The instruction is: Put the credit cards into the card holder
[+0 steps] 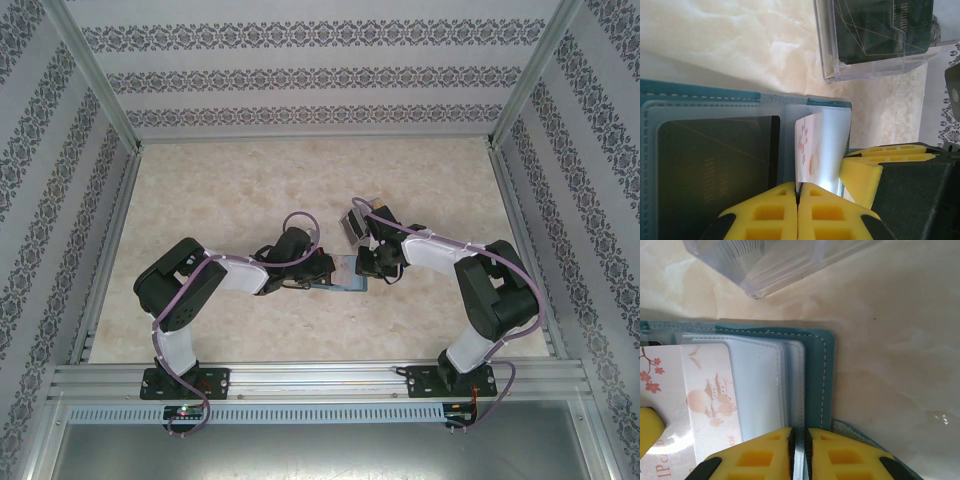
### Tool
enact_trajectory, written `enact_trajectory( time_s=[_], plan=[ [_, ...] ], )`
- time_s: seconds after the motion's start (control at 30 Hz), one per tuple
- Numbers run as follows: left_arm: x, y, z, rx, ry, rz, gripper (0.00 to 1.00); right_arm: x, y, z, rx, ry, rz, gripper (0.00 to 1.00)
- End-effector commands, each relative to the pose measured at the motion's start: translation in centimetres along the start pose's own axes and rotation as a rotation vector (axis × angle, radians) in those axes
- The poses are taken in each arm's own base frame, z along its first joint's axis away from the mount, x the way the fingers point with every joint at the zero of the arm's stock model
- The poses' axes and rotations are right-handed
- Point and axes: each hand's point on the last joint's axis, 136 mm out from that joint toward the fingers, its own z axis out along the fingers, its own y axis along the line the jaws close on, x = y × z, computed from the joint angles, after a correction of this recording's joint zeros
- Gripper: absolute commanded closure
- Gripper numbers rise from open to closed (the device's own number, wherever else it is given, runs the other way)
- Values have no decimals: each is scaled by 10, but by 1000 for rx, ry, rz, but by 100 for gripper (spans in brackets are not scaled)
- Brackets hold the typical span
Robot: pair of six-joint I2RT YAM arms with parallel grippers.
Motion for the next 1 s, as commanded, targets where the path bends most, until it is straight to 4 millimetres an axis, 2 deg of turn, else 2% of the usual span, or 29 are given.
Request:
enact_trajectory(
  time_s=[0.0,0.33,0.43,0.53,0.7,0.83,0.97],
  plan=[
    [26,17,8,-64,99,24,89,15,-18,12,86,49,15,82],
    [31,2,26,-57,166,66,83,11,-11,7,46,25,31,81],
    [30,7,22,-96,156,67,78,8,-11,1,37,3,44,81],
    [28,17,15,-163,138,67,68,4,-12,-7,37,-22,49,80],
    [27,19,10,-184,130,72,66,0,-12,-17,27,-45,53,78],
    [26,14,12,-173,134,84,63,1,-19,-15,55,-46,56,78],
    [29,6,16,-156,165,116,58,8,-24,-2,60,-3,68,83]
  ],
)
